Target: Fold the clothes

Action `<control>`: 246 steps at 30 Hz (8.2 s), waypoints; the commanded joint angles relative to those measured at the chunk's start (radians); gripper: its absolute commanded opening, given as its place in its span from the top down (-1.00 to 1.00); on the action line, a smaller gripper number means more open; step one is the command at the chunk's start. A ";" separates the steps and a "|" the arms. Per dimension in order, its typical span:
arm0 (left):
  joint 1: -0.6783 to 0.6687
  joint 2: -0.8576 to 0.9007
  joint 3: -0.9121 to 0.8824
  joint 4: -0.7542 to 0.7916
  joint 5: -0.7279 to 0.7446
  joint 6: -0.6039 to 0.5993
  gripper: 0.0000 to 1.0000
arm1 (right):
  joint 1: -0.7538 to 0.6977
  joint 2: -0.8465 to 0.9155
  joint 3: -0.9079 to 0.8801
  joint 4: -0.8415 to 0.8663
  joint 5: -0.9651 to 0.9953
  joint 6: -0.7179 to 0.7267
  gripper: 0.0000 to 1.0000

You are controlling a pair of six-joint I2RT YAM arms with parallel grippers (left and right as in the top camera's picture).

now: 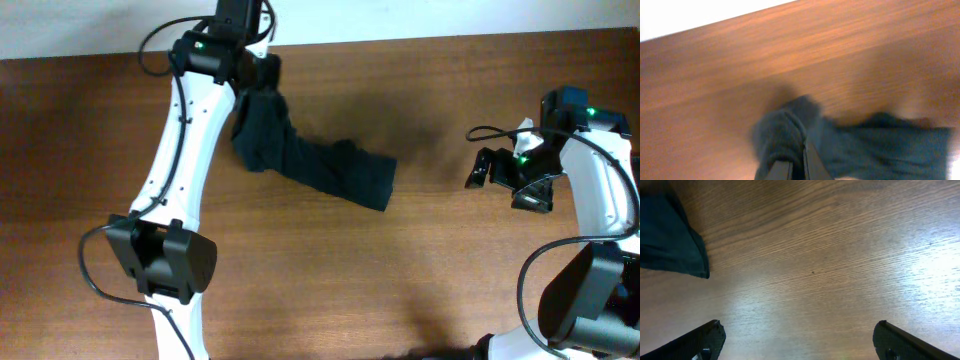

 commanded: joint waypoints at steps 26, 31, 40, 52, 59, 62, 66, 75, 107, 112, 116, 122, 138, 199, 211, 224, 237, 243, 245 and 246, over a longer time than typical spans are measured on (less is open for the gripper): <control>-0.466 -0.046 0.492 0.343 -0.132 0.009 1.00 | -0.148 -0.012 0.009 -0.021 -0.024 0.008 -0.99; -0.447 -0.076 0.492 0.240 -0.187 0.090 1.00 | -0.148 -0.012 0.009 -0.016 -0.024 0.008 -0.99; -0.455 -0.088 0.492 0.228 -0.074 0.147 1.00 | -0.229 -0.012 0.009 0.018 0.056 0.066 -0.98; -0.452 -0.098 0.492 0.185 -0.120 0.349 1.00 | -0.277 -0.036 0.012 -0.040 -0.514 -0.392 -0.34; -0.446 -0.149 0.492 0.097 -0.050 0.517 1.00 | -0.264 -0.115 0.012 -0.043 -0.789 -0.681 -0.27; -0.439 -0.171 0.492 0.071 0.021 0.531 1.00 | -0.225 -0.145 0.012 -0.036 -0.861 -0.792 -0.34; -0.427 -0.202 0.492 0.050 0.150 0.531 1.00 | -0.139 -0.156 0.012 0.039 -0.888 -0.856 -0.43; -0.404 -0.258 0.492 -0.071 0.165 0.586 1.00 | -0.023 -0.159 0.050 0.170 -1.004 -0.856 -0.53; -0.307 -0.256 0.491 -0.236 0.379 0.590 1.00 | 0.160 -0.192 0.061 0.123 -1.207 -1.061 -0.98; -0.307 -0.256 0.491 -0.235 0.379 0.590 0.99 | 0.161 -0.192 0.061 0.105 -1.212 -1.061 -0.96; -0.307 -0.256 0.491 -0.235 0.379 0.590 0.99 | 0.178 -0.192 0.061 0.105 -1.230 -1.062 -0.96; -0.307 -0.256 0.491 -0.235 0.380 0.590 1.00 | 0.249 -0.192 0.061 0.136 -1.231 -1.062 -0.86; -0.307 -0.256 0.491 -0.236 0.377 0.590 1.00 | 0.271 -0.192 0.061 0.160 -1.217 -0.995 0.92; -0.102 0.087 0.487 -0.416 0.894 0.557 -0.98 | 0.343 -0.355 0.431 -0.186 -0.706 -0.837 0.92; -0.102 0.150 0.481 -0.578 1.067 0.776 -0.98 | 0.377 -0.355 0.431 -0.190 -0.707 -0.848 0.92; -0.129 0.193 0.481 -0.571 1.112 0.862 -0.98 | 0.377 -0.354 0.431 -0.192 -0.723 -0.848 0.92; -0.158 0.196 0.481 -0.506 1.112 0.879 0.61 | 0.377 -0.355 0.431 -0.192 -0.726 -0.848 0.92; -0.130 0.195 0.488 -0.423 1.111 0.789 0.99 | 0.376 -0.355 0.431 -0.192 -0.726 -0.848 0.92; -0.097 0.195 0.501 -0.360 1.111 0.682 1.00 | 0.376 -0.355 0.431 -0.192 -0.725 -0.848 0.92; -0.080 0.195 0.508 -0.333 1.112 0.636 1.00 | 0.376 -0.355 0.431 -0.192 -0.724 -0.848 0.92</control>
